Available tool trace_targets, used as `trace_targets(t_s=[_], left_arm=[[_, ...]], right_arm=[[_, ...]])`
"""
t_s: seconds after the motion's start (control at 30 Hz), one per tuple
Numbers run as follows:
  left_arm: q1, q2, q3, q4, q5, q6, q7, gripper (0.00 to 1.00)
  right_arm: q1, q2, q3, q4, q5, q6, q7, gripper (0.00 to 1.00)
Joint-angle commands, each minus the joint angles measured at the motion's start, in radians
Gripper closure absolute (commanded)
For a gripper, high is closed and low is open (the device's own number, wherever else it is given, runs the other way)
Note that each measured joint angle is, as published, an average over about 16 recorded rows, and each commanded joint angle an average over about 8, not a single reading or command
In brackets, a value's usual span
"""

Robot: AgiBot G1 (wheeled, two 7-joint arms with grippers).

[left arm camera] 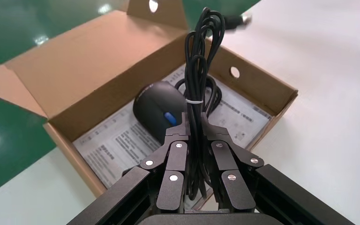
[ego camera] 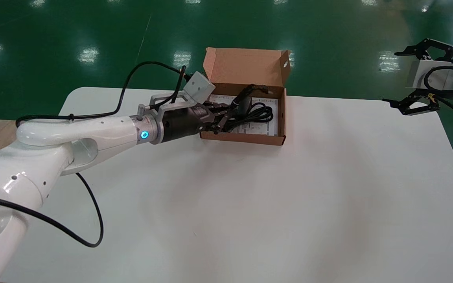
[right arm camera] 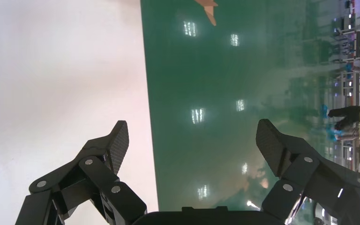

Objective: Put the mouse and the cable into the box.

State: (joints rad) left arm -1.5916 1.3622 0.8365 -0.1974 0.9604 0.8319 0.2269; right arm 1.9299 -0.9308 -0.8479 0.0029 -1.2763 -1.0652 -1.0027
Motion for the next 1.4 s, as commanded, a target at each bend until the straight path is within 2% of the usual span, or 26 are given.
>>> trace_targets(t_s=[0.03, 0.33, 0.63, 1.4], left_arm=[[-0.003, 0.0, 0.016, 0.0, 0.004, -0.011, -0.046, 0.0], [-0.011, -0.001, 0.067, -0.032, 0.011, -0.037, -0.121, 0.0], [0.006, -0.025, 0.058, -0.071, 0.0, -0.022, -0.14, 0.0], [0.203, -0.304, -0.178, -0.461, -0.088, 0.242, -0.246, 0.0]], right_arm=[[0.001, 0.0, -0.002, -0.001, -0.003, -0.005, 0.001, 0.0], [-0.01, -0.004, -0.005, -0.007, -0.007, -0.048, 0.016, 0.0], [-0.032, 0.008, 0.012, 0.02, 0.011, -0.082, 0.049, 0.0], [-0.344, 0.126, 0.223, 0.497, 0.213, -0.214, 0.481, 0.0]])
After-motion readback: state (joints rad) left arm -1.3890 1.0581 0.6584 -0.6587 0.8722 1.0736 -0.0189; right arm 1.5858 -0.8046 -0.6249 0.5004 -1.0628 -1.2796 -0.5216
